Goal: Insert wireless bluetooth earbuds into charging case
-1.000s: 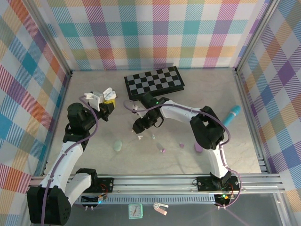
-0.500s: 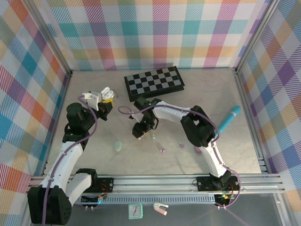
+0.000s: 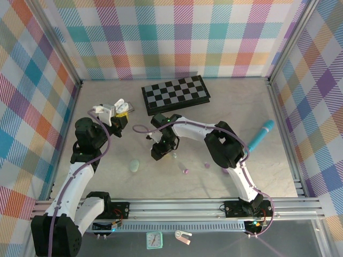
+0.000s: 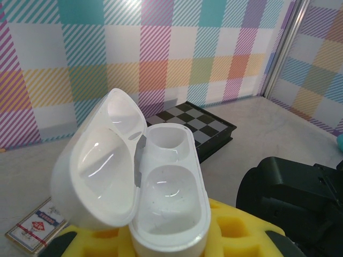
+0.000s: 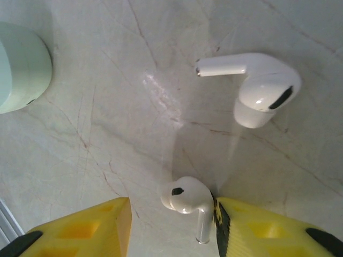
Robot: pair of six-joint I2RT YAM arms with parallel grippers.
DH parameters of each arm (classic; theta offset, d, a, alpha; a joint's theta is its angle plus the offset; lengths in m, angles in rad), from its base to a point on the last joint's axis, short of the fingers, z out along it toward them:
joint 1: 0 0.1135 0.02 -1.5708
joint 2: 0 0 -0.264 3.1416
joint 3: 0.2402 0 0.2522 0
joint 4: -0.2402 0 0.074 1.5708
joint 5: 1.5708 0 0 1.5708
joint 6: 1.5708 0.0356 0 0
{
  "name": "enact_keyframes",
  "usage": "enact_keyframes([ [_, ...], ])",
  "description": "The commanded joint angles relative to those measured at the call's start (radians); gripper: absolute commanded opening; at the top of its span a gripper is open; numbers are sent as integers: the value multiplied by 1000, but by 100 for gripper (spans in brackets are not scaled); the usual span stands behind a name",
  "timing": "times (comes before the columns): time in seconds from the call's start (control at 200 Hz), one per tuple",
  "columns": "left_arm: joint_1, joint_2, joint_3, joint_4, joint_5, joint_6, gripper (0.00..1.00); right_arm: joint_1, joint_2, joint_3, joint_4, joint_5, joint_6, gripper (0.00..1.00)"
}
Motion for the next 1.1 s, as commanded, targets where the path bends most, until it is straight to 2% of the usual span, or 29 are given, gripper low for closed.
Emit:
enact_keyframes([
  [0.0,15,-20,3,-4,-9,10,7,7,-32,6,-37,-14,21,45],
  [0.34,16,-33,8,-28,-10,36,7,7,40,122,-134,69,112,45],
  [0.665,15,-44,8,-36,-9,44,7,9,116,217,-189,23,114,38],
  [1.1,16,-45,8,-35,-6,46,7,11,126,215,-212,4,103,30],
])
